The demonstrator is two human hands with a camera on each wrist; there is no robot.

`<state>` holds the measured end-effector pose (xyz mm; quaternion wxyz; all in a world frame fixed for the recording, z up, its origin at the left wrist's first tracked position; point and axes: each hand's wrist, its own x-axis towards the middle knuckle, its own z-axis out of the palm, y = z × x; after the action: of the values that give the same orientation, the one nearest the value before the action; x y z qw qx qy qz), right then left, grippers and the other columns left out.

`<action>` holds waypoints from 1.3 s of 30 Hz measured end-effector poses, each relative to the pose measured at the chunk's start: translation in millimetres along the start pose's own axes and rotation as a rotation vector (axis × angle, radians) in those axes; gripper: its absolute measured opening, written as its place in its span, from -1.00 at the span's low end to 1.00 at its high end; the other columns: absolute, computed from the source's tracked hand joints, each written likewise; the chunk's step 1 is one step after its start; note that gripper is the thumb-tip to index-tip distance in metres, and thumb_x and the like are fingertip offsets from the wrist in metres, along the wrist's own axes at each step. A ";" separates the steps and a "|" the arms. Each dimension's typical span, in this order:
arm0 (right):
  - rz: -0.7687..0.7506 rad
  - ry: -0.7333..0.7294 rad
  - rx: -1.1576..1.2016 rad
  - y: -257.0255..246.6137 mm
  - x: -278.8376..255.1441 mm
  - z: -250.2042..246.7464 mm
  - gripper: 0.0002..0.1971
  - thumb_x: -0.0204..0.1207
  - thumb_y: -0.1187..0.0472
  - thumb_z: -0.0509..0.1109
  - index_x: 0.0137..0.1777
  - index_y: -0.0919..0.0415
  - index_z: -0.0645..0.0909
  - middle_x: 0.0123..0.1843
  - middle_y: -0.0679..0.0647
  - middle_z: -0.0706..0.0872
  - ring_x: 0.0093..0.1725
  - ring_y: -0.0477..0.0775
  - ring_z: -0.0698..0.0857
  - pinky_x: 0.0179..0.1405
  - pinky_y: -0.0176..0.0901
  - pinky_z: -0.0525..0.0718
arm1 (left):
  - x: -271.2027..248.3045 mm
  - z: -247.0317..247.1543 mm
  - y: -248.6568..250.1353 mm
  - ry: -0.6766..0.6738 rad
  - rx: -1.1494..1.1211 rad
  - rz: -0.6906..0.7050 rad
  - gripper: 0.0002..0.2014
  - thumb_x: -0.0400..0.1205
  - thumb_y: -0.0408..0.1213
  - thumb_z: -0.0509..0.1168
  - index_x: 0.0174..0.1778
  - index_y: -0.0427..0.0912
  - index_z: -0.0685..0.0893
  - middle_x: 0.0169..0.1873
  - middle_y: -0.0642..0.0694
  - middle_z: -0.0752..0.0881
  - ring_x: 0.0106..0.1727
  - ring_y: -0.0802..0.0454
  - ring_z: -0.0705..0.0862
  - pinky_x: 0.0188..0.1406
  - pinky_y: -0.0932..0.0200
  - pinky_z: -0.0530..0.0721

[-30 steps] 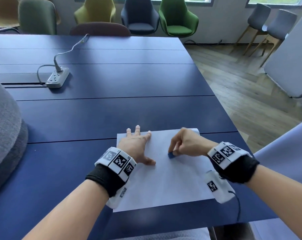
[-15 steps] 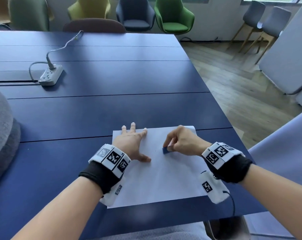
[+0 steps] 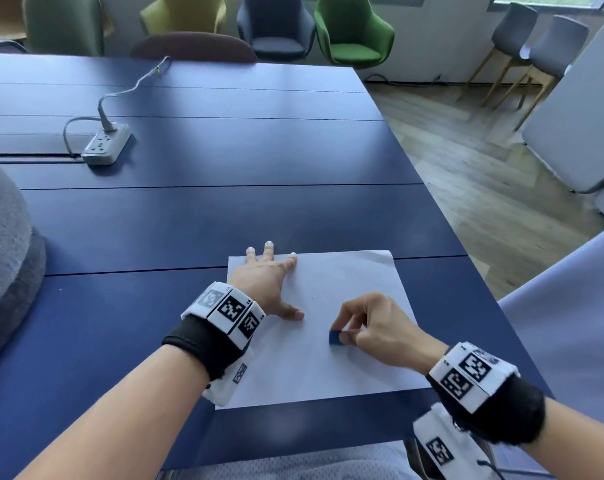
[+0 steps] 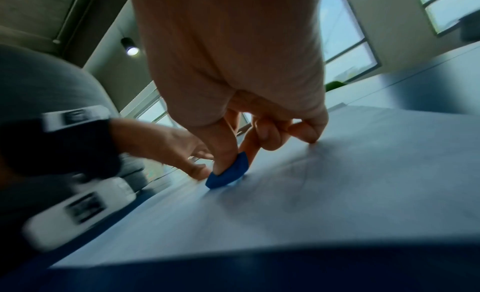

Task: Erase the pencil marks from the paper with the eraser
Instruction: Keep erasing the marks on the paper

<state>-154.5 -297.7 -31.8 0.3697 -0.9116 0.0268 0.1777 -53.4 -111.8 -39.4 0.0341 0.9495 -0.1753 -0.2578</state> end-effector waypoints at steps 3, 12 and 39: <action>0.018 -0.045 -0.057 -4.8 -2.8 -0.6 -0.85 0.38 0.29 0.46 -0.23 0.00 0.78 -0.40 -0.13 0.68 -0.37 -0.19 0.61 -0.34 -0.42 0.48 | -0.2 -0.8 -0.1 0.003 0.004 0.000 0.11 0.40 0.25 0.49 0.71 0.20 -0.10 0.71 -0.14 -0.21 0.70 -0.30 -0.17 0.57 -0.20 0.27; 0.003 0.001 -0.076 -10.9 -16.3 9.8 -0.85 0.38 0.27 0.48 -0.20 -0.03 0.78 -0.37 -0.10 0.70 -0.34 -0.34 0.60 0.02 -0.18 0.48 | 1.2 0.3 -1.7 0.005 -0.005 0.003 0.11 0.39 0.25 0.51 0.71 0.19 -0.08 0.71 -0.15 -0.20 0.70 -0.32 -0.17 0.58 -0.24 0.27; -0.063 -0.233 -0.232 -11.9 -5.7 -1.0 -0.81 0.35 0.30 0.48 -0.17 -0.03 0.80 -0.26 -0.02 0.76 -0.17 -0.08 0.70 -0.13 -0.33 0.42 | 0.7 -0.4 -0.1 -0.006 0.008 0.012 0.13 0.40 0.24 0.50 0.72 0.15 -0.11 0.71 -0.20 -0.22 0.69 -0.36 -0.18 0.56 -0.22 0.24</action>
<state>-157.4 -290.2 -21.3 0.2678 -0.9219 -0.0654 0.2723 -52.6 -111.9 -39.3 0.0315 0.9478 -0.1820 -0.2600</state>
